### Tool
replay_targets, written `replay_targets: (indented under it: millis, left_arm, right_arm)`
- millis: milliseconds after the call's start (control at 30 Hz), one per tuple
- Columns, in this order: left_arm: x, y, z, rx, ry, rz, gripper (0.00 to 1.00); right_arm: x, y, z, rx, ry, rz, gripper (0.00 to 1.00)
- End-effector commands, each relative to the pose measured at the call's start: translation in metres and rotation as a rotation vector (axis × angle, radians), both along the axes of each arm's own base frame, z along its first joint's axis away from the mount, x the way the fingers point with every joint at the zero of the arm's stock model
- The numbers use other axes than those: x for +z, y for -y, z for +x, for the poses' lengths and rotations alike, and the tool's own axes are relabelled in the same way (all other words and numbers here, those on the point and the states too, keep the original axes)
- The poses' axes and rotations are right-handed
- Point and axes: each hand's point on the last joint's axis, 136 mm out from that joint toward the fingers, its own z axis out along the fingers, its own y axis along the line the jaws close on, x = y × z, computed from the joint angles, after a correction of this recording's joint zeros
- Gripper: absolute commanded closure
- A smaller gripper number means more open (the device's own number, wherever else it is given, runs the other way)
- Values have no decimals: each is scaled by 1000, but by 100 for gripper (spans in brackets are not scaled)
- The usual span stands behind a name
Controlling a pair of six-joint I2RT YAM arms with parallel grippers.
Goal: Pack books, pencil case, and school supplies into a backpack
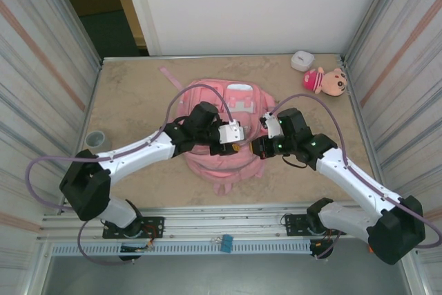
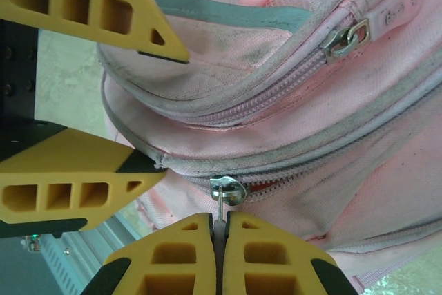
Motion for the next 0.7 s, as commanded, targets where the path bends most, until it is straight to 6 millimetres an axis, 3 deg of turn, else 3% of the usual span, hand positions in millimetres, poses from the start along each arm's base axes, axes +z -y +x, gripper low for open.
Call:
replay_targets:
  millis: [0, 67, 100, 300, 500, 667]
  left_arm:
    - [-2, 5, 5, 19, -11, 5, 48]
    - [-4, 7, 1, 7, -14, 6, 49]
    - [-5, 7, 0, 7, -16, 8, 54]
    - [-3, 1, -2, 6, 16, 14, 98]
    - [7, -11, -7, -14, 70, -1, 100]
    - [14, -19, -18, -57, 87, -28, 100]
  right_arm:
    - [44, -11, 2, 61, 134, 110, 100]
    - [43, -8, 5, 50, 127, 117, 100]
    - [42, -7, 5, 46, 119, 123, 100]
    - [30, 16, 17, -62, 91, 122, 100]
    - [-17, 79, 48, -372, -47, 21, 100]
    - [-22, 97, 71, -475, -44, 34, 100]
